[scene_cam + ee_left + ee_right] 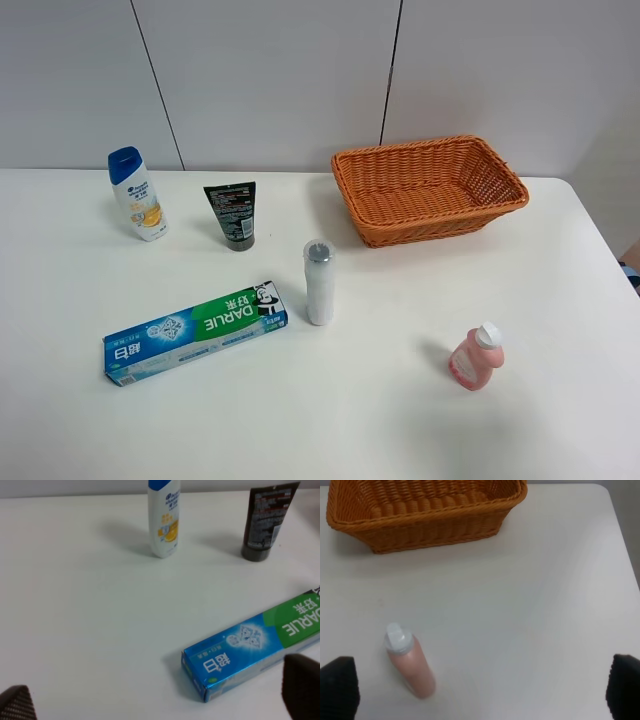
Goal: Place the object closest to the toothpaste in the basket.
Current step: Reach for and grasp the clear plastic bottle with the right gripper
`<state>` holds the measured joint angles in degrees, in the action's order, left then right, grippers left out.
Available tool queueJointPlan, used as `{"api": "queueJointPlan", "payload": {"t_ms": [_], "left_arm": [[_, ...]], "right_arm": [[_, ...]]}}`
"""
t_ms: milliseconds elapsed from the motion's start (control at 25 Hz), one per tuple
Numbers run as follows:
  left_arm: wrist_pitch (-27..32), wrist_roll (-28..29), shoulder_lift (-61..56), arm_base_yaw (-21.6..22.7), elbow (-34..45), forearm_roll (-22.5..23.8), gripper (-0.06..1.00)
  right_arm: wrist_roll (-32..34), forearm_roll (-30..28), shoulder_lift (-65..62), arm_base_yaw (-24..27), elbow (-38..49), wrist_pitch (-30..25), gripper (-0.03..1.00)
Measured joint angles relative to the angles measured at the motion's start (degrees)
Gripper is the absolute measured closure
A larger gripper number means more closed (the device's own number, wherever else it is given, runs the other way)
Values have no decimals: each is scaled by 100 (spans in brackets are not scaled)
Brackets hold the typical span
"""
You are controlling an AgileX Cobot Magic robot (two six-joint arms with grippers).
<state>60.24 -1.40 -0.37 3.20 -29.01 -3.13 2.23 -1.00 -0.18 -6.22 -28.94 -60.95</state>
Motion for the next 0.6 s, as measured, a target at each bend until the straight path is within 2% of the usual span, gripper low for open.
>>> {"api": "queueJointPlan", "payload": {"t_ms": [600], "left_arm": [[0, 11, 0, 0, 0, 0, -5]], "right_arm": [[0, 0, 0, 0, 0, 0, -3]]}}
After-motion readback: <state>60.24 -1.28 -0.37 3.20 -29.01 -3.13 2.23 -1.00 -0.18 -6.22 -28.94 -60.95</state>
